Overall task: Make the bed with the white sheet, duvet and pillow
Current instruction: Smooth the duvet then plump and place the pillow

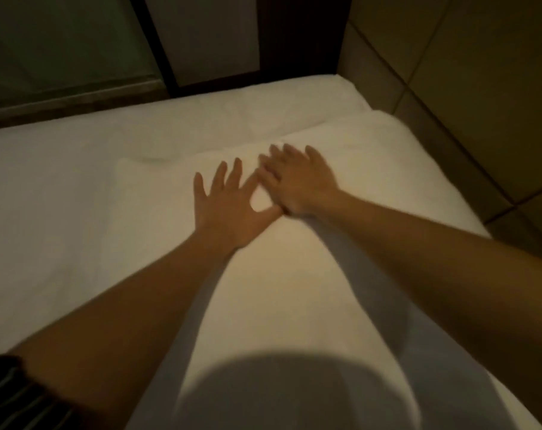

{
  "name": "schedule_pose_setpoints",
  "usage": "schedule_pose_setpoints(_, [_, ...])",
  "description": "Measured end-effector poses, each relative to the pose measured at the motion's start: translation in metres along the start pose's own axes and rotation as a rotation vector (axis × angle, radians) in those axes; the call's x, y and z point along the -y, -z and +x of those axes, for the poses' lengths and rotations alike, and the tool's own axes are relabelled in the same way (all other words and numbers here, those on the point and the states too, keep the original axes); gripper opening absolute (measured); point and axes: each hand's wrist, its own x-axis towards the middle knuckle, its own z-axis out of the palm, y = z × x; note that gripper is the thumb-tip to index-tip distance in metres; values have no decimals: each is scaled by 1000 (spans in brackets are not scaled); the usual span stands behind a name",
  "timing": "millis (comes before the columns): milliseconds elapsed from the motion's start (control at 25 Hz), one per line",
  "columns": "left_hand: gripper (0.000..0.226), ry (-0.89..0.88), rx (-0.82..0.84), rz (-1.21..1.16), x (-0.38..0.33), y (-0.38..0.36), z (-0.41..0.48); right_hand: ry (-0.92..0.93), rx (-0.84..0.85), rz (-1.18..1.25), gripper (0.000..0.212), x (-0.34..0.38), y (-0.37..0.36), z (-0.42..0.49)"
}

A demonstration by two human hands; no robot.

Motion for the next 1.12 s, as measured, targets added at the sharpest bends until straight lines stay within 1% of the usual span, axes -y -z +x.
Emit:
schedule_pose_setpoints(40, [81, 51, 16, -6, 17, -8, 4, -45, 46, -95, 54, -8, -8, 11])
schedule_pose_setpoints(120, [80, 140, 52, -1, 59, -16, 1, -219, 108, -203, 62, -35, -11, 17])
schedule_pose_setpoints(160, [81, 182, 70, 22, 77, -16, -3, -326, 118, -210, 64, -49, -6, 14])
schedule_pose_setpoints(240, [77, 272, 25, 95, 96, -10, -5, -519, 82, -143, 66, -58, 10, 4])
schedule_pose_setpoints(280, [74, 309, -22, 93, 92, -4, -8, -535, 36, -113, 65, -45, 14, 1])
schedule_pose_setpoints(320, [72, 294, -62, 54, 81, -1, -12, -457, -17, -105, 64, -25, 13, -2])
schedule_pose_setpoints(360, [71, 217, -104, 16, 67, -3, -20, -293, -34, -96, 64, 2, 5, -8])
schedule_pose_setpoints(400, [72, 123, -126, 0, 60, -9, -30, -129, -12, -109, 65, 26, -6, -15])
schedule_pose_setpoints(440, [71, 80, -95, 6, 65, -14, -39, -45, 34, -108, 64, 40, -14, -21])
schedule_pose_setpoints(480, [70, 112, -53, 21, 79, -16, -45, -64, 58, -123, 64, 41, -19, -26])
schedule_pose_setpoints(560, [69, 315, -53, 40, 121, -19, -54, -300, 18, -164, 66, 21, -16, -34])
schedule_pose_setpoints(600, [69, 395, -107, 48, 128, -20, -62, -398, 12, -185, 67, 19, -15, -40])
schedule_pose_setpoints(640, [68, 422, -172, 35, 118, -22, -75, -439, 11, -164, 66, 29, -14, -49])
schedule_pose_setpoints(680, [66, 377, -286, -30, 94, -23, -94, -405, -33, -113, 65, 49, -17, -61])
schedule_pose_setpoints(720, [63, 262, -300, -101, 61, -29, -117, -291, -75, -61, 64, 77, -26, -76])
schedule_pose_setpoints(760, [60, 172, -325, -125, 30, -39, -142, -182, -104, -70, 63, 97, -35, -94])
schedule_pose_setpoints(800, [59, 109, -338, -130, 18, -45, -158, -96, -147, -79, 62, 101, -40, -111])
schedule_pose_setpoints(840, [60, 97, -259, -126, 29, -47, -169, -72, -139, -106, 62, 94, -38, -126])
schedule_pose_setpoints(880, [62, 156, -195, -116, 50, -47, -175, -117, -118, -142, 63, 74, -35, -137])
schedule_pose_setpoints(960, [66, 384, -217, -34, 86, -49, -183, -291, -128, -169, 67, 48, -26, -151])
schedule_pose_setpoints(1000, [65, 442, -234, -26, 82, -45, -190, -331, -155, -136, 68, 56, -23, -154])
schedule_pose_setpoints(1040, [62, 419, -271, -81, 64, -42, -199, -302, -178, -70, 68, 79, -21, -158])
schedule_pose_setpoints(1080, [59, 329, -267, -137, 36, -41, -212, -242, -158, -46, 66, 105, -30, -167])
schedule_pose_setpoints(1120, [57, 243, -279, -133, 10, -46, -228, -173, -156, -44, 63, 124, -40, -180])
